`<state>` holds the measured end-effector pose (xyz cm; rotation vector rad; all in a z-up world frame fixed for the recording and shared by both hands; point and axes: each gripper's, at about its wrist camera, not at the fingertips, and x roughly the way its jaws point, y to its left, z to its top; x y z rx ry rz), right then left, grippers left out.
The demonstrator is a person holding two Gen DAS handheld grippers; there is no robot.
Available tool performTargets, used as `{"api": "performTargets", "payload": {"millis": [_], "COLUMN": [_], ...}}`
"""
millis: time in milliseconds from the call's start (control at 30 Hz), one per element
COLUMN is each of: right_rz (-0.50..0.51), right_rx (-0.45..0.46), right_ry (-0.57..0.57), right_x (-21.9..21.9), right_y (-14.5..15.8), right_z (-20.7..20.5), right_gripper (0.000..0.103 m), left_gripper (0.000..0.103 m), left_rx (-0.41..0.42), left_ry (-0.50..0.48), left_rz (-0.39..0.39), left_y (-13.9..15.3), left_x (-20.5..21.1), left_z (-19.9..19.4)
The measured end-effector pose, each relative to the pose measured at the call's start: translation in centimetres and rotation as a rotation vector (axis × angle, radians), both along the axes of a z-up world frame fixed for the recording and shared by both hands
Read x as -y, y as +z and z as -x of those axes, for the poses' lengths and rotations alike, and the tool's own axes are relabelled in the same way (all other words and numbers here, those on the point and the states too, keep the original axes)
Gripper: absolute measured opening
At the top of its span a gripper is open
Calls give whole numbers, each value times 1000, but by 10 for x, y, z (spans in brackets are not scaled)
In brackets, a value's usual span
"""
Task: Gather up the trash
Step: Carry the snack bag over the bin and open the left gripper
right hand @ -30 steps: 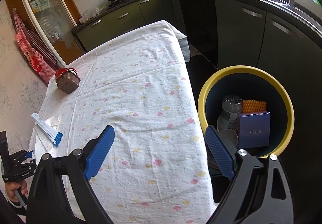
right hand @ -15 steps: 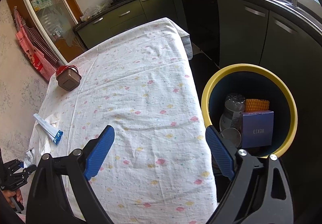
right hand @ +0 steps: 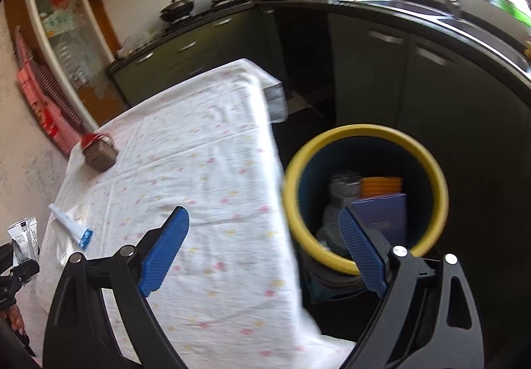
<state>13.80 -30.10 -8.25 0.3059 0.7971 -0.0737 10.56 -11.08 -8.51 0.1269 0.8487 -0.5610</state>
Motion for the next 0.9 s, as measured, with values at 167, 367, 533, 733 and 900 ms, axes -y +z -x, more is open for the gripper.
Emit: {"api": "performTargets", "payload": {"millis": [167, 367, 533, 733, 900], "right_rz": [-15, -61, -111, -150, -160], "right_rx": [28, 12, -24, -50, -64], "right_ry": [-161, -305, -369, -389, -392], "right_x": [66, 132, 169, 188, 191], "right_y": [1, -20, -46, -66, -74], "right_z": [36, 71, 86, 91, 88], "right_gripper": [87, 87, 87, 87, 87], "left_gripper": [38, 38, 39, 52, 72], "left_rx": [-53, -126, -214, -239, -232], "left_ry": [-173, -319, -341, -288, -214], "left_rz": [21, -4, 1, -30, -28], "left_y": [-8, -22, -44, -71, -76], "left_x": [94, 212, 284, 343, 341], "left_z": [-40, -95, -134, -171, -181]}}
